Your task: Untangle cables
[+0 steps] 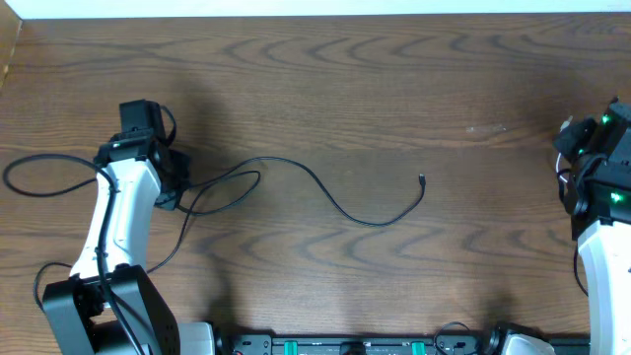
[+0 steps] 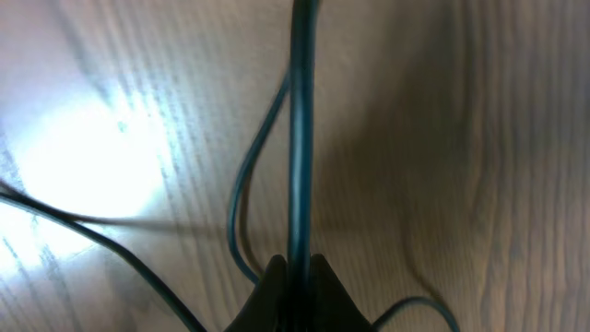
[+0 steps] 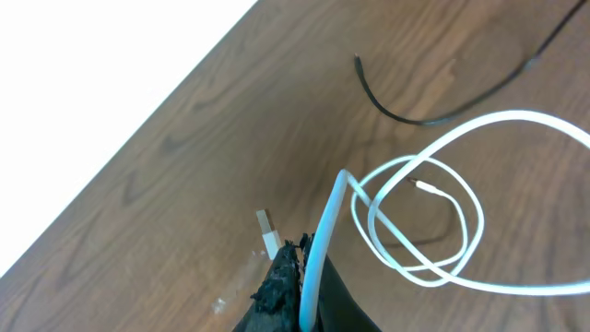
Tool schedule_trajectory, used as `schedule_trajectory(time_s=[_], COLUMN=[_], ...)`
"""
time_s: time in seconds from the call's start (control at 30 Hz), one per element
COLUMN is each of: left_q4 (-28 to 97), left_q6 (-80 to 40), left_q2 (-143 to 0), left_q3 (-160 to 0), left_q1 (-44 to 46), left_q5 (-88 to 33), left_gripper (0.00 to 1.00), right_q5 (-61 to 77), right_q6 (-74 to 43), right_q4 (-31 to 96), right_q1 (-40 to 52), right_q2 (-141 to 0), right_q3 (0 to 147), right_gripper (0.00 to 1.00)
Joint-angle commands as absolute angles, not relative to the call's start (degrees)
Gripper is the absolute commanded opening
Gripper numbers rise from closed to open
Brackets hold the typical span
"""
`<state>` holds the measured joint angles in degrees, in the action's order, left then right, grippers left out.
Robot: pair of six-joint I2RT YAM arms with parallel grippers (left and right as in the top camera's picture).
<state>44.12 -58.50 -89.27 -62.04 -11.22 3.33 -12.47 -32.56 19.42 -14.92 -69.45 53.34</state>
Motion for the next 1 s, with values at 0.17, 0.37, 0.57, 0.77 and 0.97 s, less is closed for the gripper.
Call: schedule_trajectory(time_s=[0.17, 0.37, 0.57, 0.77, 0.97], left_q4=[41.3, 40.1, 39.8, 39.8, 39.8], left_q6=[-50.8, -48.9, -47.4, -47.4, -47.4], left_q2=[-89.8, -89.8, -89.8, -89.8, -89.8], left_q3=[-62.1, -62.1, -62.1, -62.1, -62.1], left_q1=[-4.3, 1.1, 3.2, 3.2, 3.2], left_q5=[2.1, 2.2, 2.4, 2.4, 2.3], left_gripper=[0.07, 0.08, 0.08, 0.08, 0.08], right_q5=[-13.0, -11.7, -11.6, -11.2, -11.2], right_q6=[-30.1, -29.5, -29.5, -29.5, -29.5], right_q4=[18.2, 17.3, 17.2, 18.0, 18.7], right_q1=[-15.5, -15.5, -15.4, -15.5, -15.4], right_q2=[-77.1, -85.5, -90.3, -92.7, -92.9], right_q3=[54.5, 54.5, 54.5, 54.5, 54.5], right_gripper=[0.01, 0.01, 0.01, 0.01, 0.01])
